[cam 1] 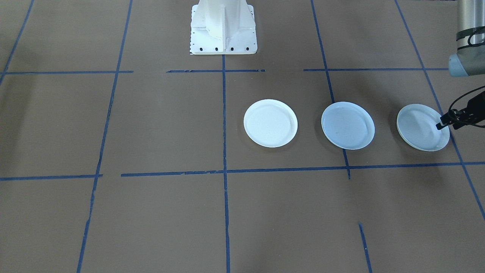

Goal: Stack plate in center

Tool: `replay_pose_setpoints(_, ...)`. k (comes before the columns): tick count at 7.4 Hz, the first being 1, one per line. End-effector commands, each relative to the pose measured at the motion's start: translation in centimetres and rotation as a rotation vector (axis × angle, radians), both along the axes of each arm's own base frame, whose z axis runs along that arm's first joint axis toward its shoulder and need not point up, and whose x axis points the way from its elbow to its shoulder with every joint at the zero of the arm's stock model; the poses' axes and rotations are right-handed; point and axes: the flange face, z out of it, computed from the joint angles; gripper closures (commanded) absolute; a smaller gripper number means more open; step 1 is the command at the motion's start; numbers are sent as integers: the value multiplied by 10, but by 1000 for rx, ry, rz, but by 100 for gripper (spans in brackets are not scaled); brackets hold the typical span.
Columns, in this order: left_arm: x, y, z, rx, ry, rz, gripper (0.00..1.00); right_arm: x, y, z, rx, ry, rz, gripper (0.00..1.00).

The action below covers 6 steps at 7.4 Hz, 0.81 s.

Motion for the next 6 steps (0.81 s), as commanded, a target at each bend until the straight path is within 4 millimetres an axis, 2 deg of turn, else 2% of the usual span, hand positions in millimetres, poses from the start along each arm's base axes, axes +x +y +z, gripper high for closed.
replay_pose_setpoints(1, 2, 1, -3, -6, 26, 14, 100, 0, 0, 0, 1, -1, -1, 0)
replay_pose_setpoints(3, 2, 3, -5, -8, 38, 19, 100, 0, 0, 0, 0, -1, 0, 0)
replay_pose_setpoints(4, 4, 14, -8, -52, 135, 66, 100, 0, 0, 0, 0, 0, 0, 0)
replay_pose_setpoints(5, -13, 14, -23, -85, 262, 83, 100, 0, 0, 0, 1, 0, 0, 0)
replay_pose_setpoints(6, -48, 5, -39, -57, 303, 25, 100, 0, 0, 0, 0, 0, 0, 0)
